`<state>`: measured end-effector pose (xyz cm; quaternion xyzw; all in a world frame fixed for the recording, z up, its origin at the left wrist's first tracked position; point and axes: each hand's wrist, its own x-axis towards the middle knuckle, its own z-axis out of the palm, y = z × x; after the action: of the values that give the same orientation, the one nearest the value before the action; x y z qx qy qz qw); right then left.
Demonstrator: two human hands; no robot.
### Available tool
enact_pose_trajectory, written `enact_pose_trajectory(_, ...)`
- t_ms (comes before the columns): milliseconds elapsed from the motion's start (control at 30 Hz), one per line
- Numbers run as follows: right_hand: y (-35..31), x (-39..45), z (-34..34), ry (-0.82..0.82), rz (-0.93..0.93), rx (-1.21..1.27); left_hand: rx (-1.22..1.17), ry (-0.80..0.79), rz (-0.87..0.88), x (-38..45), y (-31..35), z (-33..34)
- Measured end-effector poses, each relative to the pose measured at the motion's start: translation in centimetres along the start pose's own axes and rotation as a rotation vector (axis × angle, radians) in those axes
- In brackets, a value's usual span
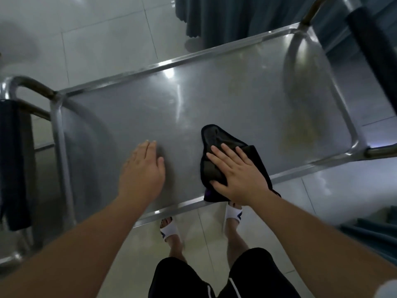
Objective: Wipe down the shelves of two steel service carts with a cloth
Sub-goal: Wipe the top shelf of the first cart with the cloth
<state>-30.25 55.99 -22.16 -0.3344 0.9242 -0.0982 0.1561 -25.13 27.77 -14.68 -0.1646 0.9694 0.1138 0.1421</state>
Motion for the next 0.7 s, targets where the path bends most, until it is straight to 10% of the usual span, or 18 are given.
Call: enact_pose_trajectory(700, 25.1, -5.1, -8.2, 0.114, 0.470, -0.003, -0.110, 0.270, -0.207, 5.1, 6.7, 6.5)
